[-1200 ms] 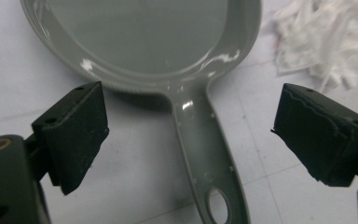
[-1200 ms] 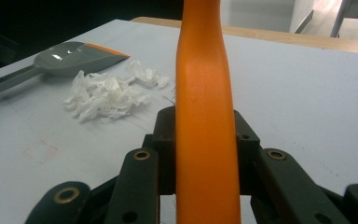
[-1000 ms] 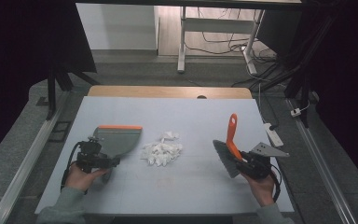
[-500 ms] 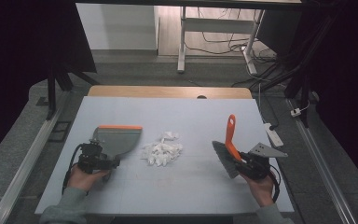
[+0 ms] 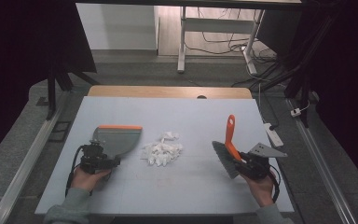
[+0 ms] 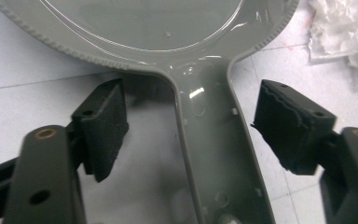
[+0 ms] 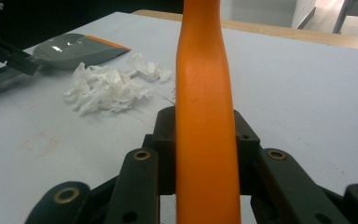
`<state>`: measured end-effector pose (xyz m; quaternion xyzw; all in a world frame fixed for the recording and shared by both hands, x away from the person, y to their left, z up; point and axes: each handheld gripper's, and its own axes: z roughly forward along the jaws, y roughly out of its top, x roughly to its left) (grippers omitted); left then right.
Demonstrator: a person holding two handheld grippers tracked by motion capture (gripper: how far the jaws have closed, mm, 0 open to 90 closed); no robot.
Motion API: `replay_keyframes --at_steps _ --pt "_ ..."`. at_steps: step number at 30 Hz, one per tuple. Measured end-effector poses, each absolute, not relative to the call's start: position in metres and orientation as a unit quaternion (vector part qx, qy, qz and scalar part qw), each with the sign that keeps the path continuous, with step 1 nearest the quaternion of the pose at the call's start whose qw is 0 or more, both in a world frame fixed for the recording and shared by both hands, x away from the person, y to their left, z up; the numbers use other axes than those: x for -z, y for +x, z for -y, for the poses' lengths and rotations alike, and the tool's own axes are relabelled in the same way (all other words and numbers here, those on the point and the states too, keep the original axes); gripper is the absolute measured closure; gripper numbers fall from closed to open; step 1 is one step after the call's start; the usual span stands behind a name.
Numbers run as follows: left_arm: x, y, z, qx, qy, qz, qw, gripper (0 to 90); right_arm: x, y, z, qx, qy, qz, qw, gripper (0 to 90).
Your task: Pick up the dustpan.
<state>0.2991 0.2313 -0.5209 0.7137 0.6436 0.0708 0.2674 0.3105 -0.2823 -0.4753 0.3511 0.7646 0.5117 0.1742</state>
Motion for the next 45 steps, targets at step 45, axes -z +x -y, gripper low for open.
replay_keyframes --at_steps 45 --pt "0.523 0.298 -0.230 -0.070 0.684 -0.653 0.317 61.8 0.474 0.309 0.283 -0.509 0.349 -0.766 0.180 70.5"
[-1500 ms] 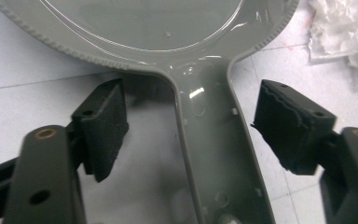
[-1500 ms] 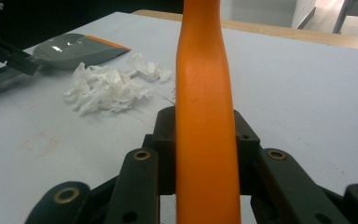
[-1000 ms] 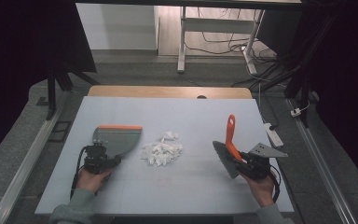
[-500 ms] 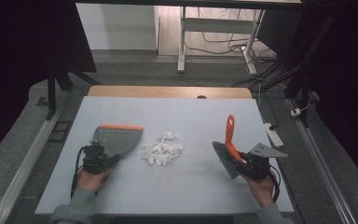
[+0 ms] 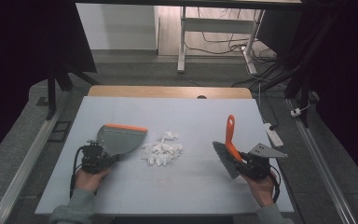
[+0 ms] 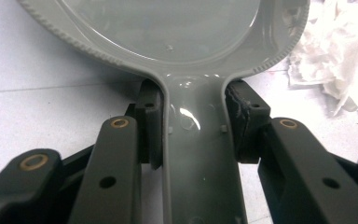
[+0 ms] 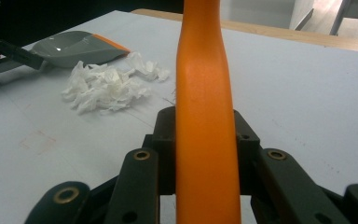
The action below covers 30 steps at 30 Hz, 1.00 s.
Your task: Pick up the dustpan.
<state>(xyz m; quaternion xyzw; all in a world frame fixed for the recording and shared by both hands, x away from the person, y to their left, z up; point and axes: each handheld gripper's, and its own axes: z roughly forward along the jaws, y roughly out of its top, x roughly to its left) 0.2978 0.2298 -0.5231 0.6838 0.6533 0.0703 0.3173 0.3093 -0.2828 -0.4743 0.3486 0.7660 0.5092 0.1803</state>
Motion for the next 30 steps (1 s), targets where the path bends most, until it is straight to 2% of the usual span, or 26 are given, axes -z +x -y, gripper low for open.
replay_keyframes --at_steps 30 --pt "0.503 0.285 -0.251 -0.111 0.694 -0.589 0.399 61.9 0.475 0.310 0.282 -0.512 0.348 -0.765 0.175 70.5"
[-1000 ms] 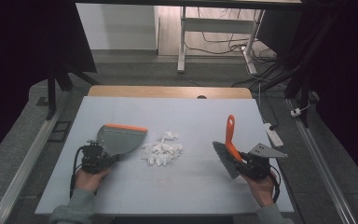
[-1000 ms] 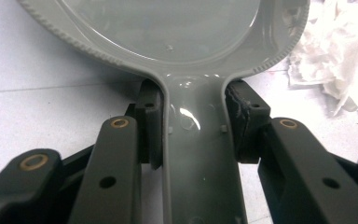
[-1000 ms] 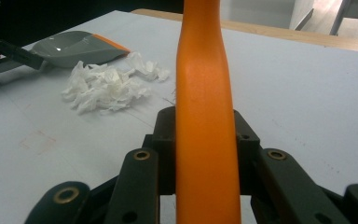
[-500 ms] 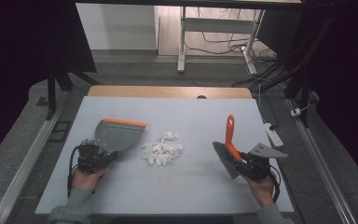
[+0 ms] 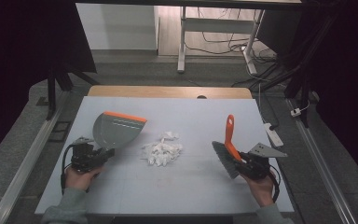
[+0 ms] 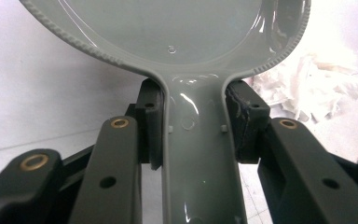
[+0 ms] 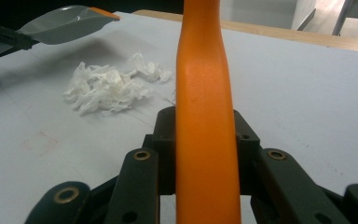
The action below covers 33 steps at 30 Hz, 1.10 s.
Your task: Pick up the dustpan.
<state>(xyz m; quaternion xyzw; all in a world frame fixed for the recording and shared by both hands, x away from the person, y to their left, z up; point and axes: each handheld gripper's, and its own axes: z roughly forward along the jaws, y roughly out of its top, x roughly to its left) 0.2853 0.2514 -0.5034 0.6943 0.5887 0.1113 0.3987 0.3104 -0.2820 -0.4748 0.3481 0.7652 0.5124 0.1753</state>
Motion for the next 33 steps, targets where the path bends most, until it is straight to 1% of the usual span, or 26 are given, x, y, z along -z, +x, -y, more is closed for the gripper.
replay_keyframes --at_steps 11,22,27,33 --pt "0.492 0.281 -0.259 -0.119 0.705 -0.561 0.417 61.9 0.473 0.309 0.284 -0.518 0.350 -0.761 0.176 70.6" --pt "0.479 0.267 -0.269 -0.124 0.724 -0.520 0.435 61.9 0.473 0.306 0.281 -0.517 0.347 -0.762 0.177 70.6" --pt "0.477 0.261 -0.278 -0.121 0.734 -0.505 0.437 61.9 0.473 0.306 0.279 -0.515 0.344 -0.765 0.177 70.6" --pt "0.479 0.258 -0.285 -0.117 0.737 -0.502 0.436 61.9 0.473 0.305 0.279 -0.515 0.346 -0.764 0.176 70.5"
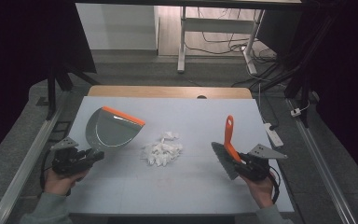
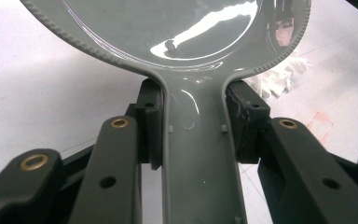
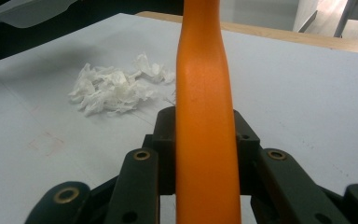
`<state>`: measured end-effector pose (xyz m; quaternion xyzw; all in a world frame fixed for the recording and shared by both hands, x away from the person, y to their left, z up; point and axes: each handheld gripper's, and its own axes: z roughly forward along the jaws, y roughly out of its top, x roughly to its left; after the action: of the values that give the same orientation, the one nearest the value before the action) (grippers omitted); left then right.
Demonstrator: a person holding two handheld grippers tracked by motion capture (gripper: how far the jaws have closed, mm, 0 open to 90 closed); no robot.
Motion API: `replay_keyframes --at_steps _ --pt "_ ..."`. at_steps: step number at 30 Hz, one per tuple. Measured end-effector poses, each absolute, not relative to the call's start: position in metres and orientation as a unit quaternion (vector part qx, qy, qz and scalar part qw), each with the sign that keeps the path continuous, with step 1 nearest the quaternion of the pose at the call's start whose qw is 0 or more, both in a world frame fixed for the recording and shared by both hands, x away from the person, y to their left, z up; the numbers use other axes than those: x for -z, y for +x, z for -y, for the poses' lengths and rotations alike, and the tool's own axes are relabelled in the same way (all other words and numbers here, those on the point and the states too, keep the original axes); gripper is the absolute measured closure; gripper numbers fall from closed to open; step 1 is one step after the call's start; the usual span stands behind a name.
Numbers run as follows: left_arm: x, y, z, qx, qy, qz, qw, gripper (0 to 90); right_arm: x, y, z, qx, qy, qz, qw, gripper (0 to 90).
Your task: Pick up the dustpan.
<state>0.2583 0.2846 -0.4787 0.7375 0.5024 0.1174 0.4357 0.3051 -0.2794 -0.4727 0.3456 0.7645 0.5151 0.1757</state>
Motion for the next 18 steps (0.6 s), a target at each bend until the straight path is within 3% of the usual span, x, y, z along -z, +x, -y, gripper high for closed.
replay_keyframes --at_steps 18 --pt "0.477 0.242 -0.288 -0.100 0.790 -0.429 0.427 61.8 0.473 0.305 0.277 -0.512 0.341 -0.768 0.175 70.5"
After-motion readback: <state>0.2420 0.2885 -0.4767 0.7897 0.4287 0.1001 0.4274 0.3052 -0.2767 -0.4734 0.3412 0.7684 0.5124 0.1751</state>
